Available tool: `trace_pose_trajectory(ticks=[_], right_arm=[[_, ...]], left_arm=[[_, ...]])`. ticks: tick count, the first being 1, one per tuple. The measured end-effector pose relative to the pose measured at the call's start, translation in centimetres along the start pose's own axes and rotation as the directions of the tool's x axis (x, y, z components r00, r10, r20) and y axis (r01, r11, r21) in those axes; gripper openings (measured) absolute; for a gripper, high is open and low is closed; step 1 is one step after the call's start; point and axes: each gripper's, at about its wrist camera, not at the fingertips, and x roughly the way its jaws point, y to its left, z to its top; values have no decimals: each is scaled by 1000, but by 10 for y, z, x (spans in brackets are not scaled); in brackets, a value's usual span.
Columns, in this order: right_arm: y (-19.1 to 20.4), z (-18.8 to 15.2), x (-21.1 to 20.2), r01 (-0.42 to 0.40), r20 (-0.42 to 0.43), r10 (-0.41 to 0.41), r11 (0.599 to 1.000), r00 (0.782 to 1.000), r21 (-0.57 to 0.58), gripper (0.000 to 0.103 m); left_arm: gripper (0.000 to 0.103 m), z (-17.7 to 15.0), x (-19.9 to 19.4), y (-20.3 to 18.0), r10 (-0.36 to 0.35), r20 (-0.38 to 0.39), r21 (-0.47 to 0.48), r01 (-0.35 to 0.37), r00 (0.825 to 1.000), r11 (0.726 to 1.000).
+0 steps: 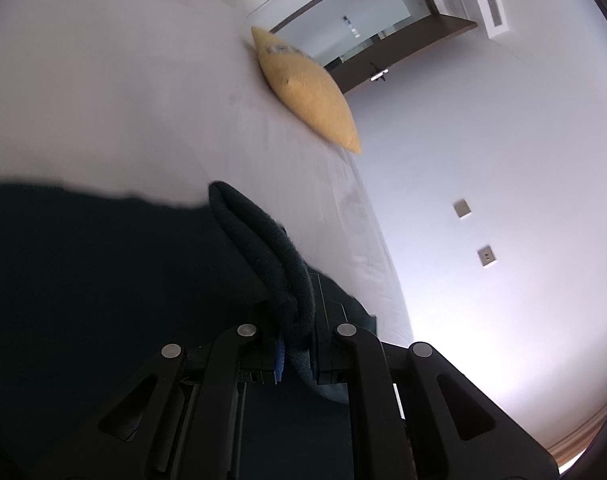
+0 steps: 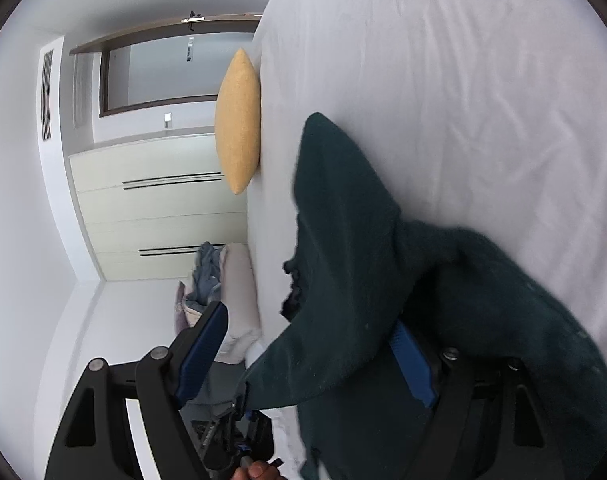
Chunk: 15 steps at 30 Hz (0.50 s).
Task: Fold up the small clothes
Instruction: 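Carry the sleeve across the sweater body with the right gripper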
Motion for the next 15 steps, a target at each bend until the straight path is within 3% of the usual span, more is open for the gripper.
trace_pose_trajectory(ticks=[5,10,15], right_arm=[[0,5,8,5,-13,-6,999,1000,-35,82],[0,9,7,-5,23,6,998,1000,-56,82],[-1,26,-10,-23,87,28,998,996,-59,79]], left_arm=[[8,12,6,-3,3,-16,33,-2,1000,999],[8,-18,18,21,19,-98,-1,-19,995,1000],[8,-33,23,38,29,-124,-30,-33,992,999]])
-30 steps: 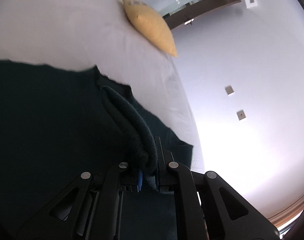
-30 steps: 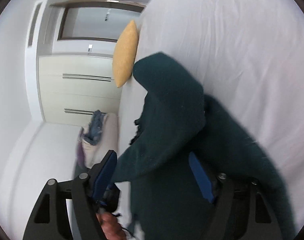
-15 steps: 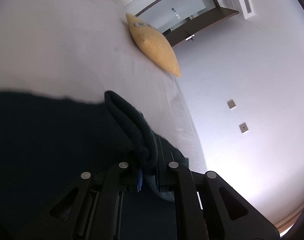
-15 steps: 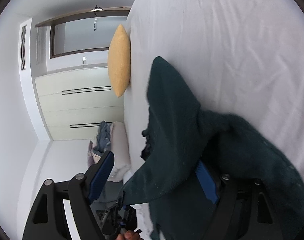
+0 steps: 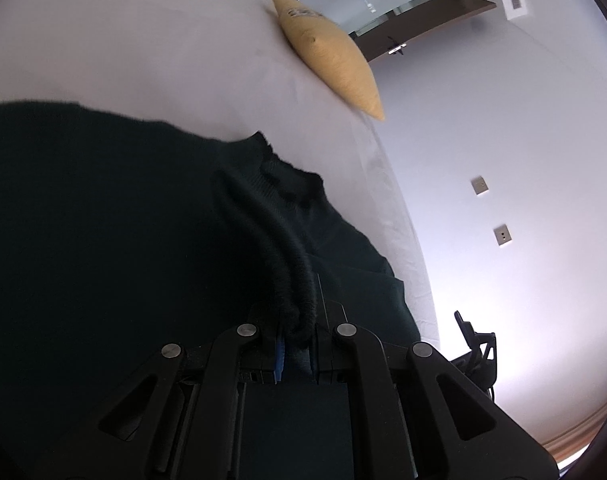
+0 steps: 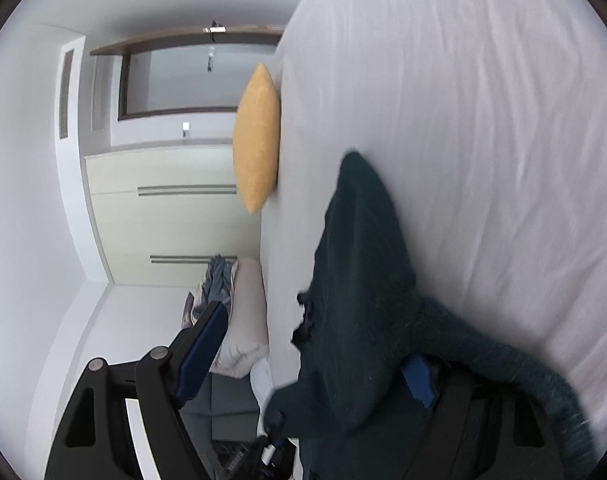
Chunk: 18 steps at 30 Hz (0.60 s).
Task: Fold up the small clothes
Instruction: 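Carry the sleeve across the sweater body with the right gripper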
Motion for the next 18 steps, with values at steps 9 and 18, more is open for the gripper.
trace_pose_trajectory(ticks=[9,18], right_arm=[[-8,1,-3,-1,2,2,999,1000,-52,70],[-5,-26,-35,58,-54,-63,994,997,-90,71]], left_arm=[[8,-5,11,24,34,-18,-14,-34,999,999],[8,-11,17,47,70,-44,-15,-71,997,997]])
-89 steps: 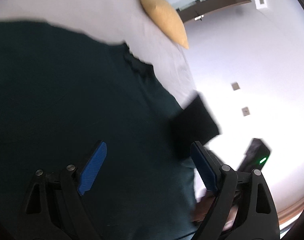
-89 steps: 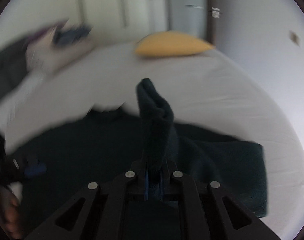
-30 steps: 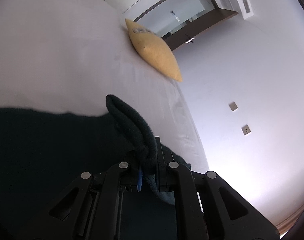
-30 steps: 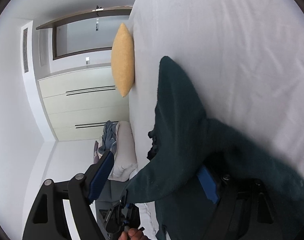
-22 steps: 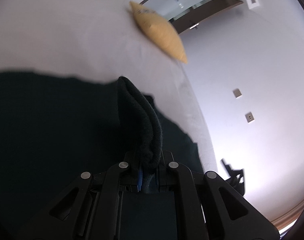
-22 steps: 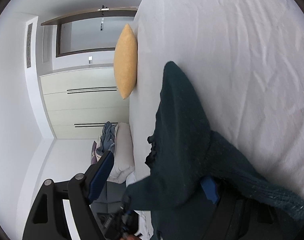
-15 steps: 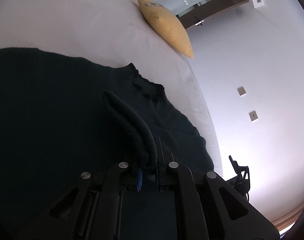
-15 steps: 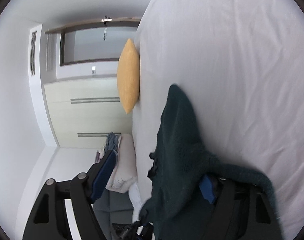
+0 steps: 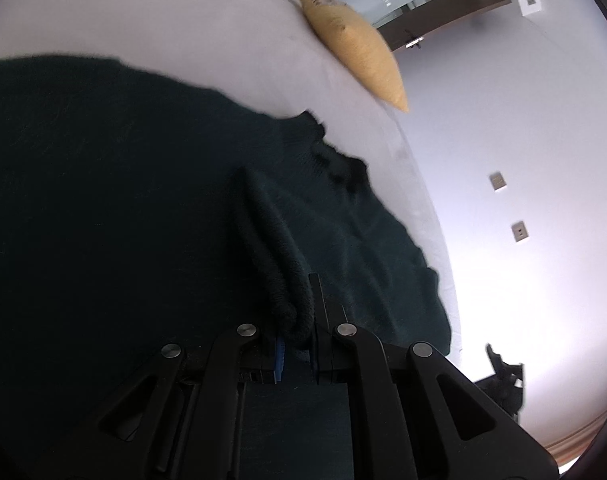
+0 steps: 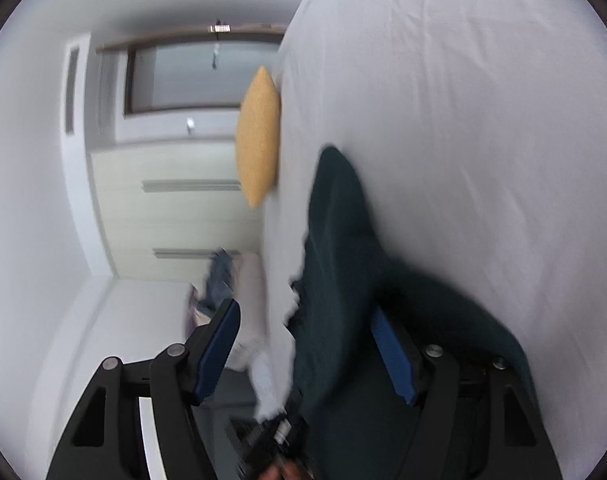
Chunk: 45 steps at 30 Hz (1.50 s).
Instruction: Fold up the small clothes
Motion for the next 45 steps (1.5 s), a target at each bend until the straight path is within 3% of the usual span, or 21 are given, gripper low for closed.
trace_pose_trajectory(ticks=[2,7,12,15,17,18,20,22,24,27,30,34,40,43,45], right_arm=[[15,-6,-11,46,-4,-46,997,999,-68,73],[59,7,-5,49,5,-49,974,999,-221,74],[70,30,44,31,-63,-49,968,997,-249,74],[53,45,79,75,-111,-101,974,989,-214,73],[35,55,93,124,-122,-147,976,982,-176,66],[26,61,95,132,-121,-151,980,981,-149,55],[19,72,86,102,-107,-114,989,988,-111,50],[21,78,71,116,-61,-124,986,990,-121,53],[28,85,54,163,-12,-167,974,986,-157,68],[42,94,55,124,-60,-138,973,989,-193,69],[55,95,78,94,-137,-132,962,982,-257,70],[42,97,102,154,-168,-203,951,965,-268,70],[24,92,85,95,-227,-157,960,961,-263,68],[29,82,64,140,-239,-219,942,946,-306,68],[39,75,47,122,-230,-203,938,952,-325,71]], left_arm=[[8,-4,2,5,0,-9,-3,0,1000,1000],[8,-11,0,7,10,3,-7,-10,1000,1000],[8,-12,3,11,4,2,-12,-4,1000,1000],[8,-13,1,15,-11,-8,-19,11,1000,1000],[9,-16,-5,15,-3,-13,-24,3,1000,1000],[9,-19,-10,15,10,-15,-22,-11,1000,1000],[10,-23,-22,15,38,-14,-24,-38,999,999],[11,-25,-37,10,99,20,3,-99,995,995],[11,-24,-47,-3,113,65,52,-116,991,992],[11,-14,-50,-34,90,117,161,-108,989,981],[11,-6,-39,-49,92,120,207,-115,989,972],[11,-17,-41,-54,120,135,239,-150,984,959],[11,-66,-48,-15,130,-13,147,-127,991,981],[11,-72,-68,-12,141,43,141,-145,989,979],[11,-64,-86,-18,125,122,140,-142,985,980]])
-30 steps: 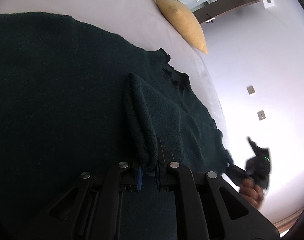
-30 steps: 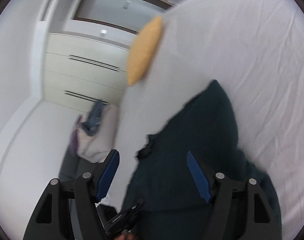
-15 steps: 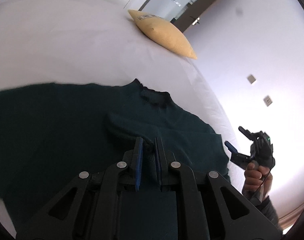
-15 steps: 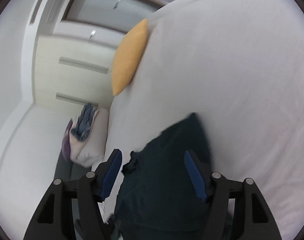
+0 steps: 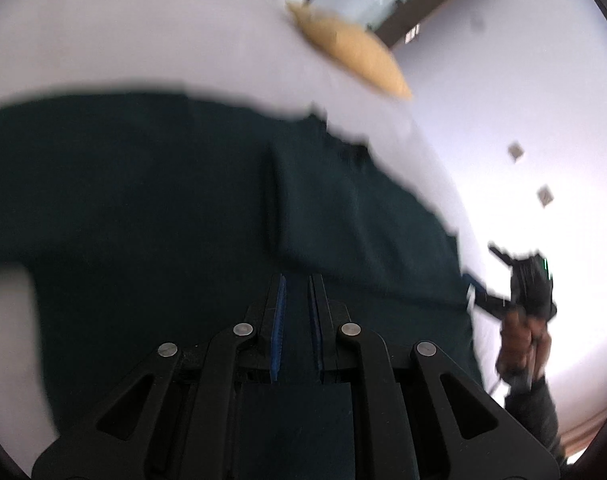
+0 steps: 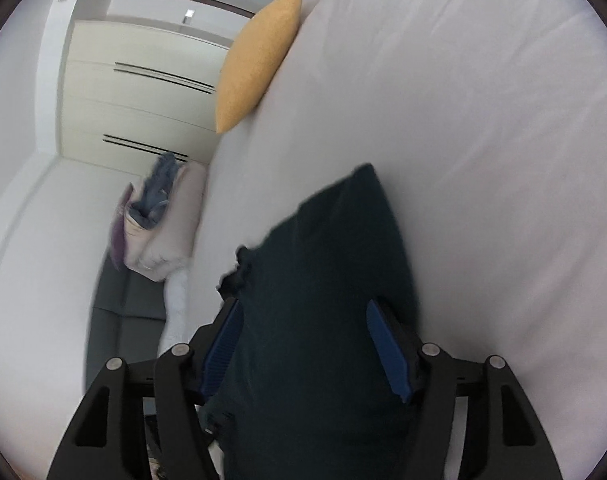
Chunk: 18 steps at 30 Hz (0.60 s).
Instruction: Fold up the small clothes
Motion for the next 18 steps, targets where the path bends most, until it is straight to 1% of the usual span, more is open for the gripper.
trace_pose_trajectory(ticks=[1,2,3,5,6,7,9,11,13,15,16,18], right_arm=[[7,-4,-6,-40,0,40,999,999,-7,71],[11,-5,-8,-64,1,64,998,998,-9,72],[19,-9,-8,-99,1,99,995,995,-17,76],[34,-14,2,-140,-14,140,989,990,-35,77],[38,-16,9,-153,-28,152,987,988,-39,77],[42,-19,19,-146,-41,145,989,989,-36,77],[43,-27,34,-141,-62,139,990,988,-22,78],[39,-40,44,-143,-93,141,990,986,-11,78],[35,-48,53,-134,-107,133,991,985,-1,78],[29,-55,56,-141,-106,142,990,984,21,77],[29,-56,56,-141,-100,143,990,985,24,76],[29,-57,53,-158,-85,161,987,983,38,76]], left_arm=[[11,10,-8,-2,-7,51,2,7,999,1000],[11,19,-8,-5,-15,74,7,14,997,1000],[11,27,-4,-7,-22,72,15,21,997,1000],[11,43,17,-6,-23,23,15,23,999,1000],[11,48,31,-2,-6,-23,-5,6,1000,1000],[11,51,45,8,11,-79,-52,-15,997,999],[11,50,56,21,-11,-132,-128,-6,991,992],[11,45,58,28,-2,-140,-153,-19,990,988],[11,42,57,31,-28,-144,-176,2,989,984],[13,45,58,33,-41,-151,-196,11,988,981],[19,47,56,33,-61,-148,-210,29,987,977],[37,46,50,34,-111,-129,-243,78,985,967]])
